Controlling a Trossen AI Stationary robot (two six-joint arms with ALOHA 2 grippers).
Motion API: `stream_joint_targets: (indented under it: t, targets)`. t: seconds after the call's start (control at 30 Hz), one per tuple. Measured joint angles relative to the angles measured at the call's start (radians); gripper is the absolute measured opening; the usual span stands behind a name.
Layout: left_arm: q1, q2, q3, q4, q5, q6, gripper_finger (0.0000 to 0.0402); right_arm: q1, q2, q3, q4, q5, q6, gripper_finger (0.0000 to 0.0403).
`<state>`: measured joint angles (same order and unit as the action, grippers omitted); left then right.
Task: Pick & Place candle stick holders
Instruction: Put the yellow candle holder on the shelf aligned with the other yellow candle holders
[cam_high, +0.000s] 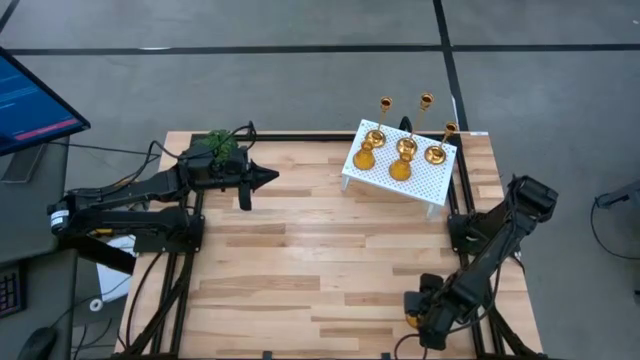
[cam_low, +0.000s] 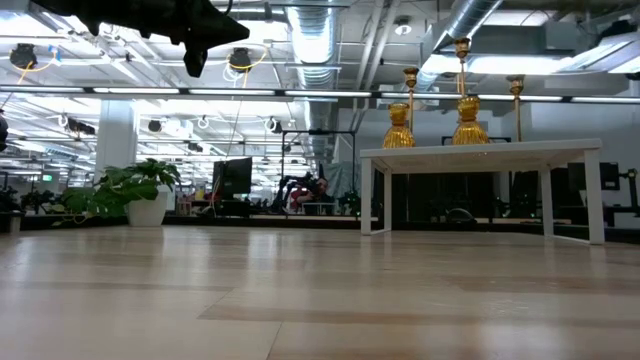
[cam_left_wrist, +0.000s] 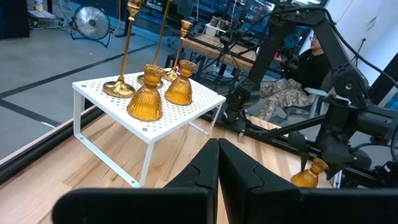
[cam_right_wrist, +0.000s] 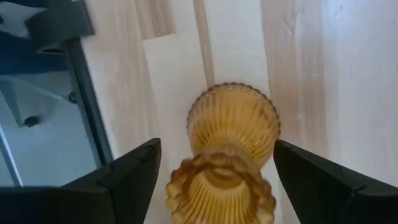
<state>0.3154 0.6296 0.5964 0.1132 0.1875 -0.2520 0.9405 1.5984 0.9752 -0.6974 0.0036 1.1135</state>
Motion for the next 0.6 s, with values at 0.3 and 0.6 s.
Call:
stream_joint_targets:
  t: [0.3, 0.6]
  targets:
    - [0.000, 0.000, 0.000, 0.000, 0.000, 0.000, 0.0008, 0.000, -0.033, 0.000, -0.060, 0.004, 0.018, 0.0296]
    - [0.000, 0.000, 0.000, 0.000, 0.000, 0.000, 0.0008, 0.000, -0.033, 0.000, -0.057, 0.014, -0.001, 0.0192]
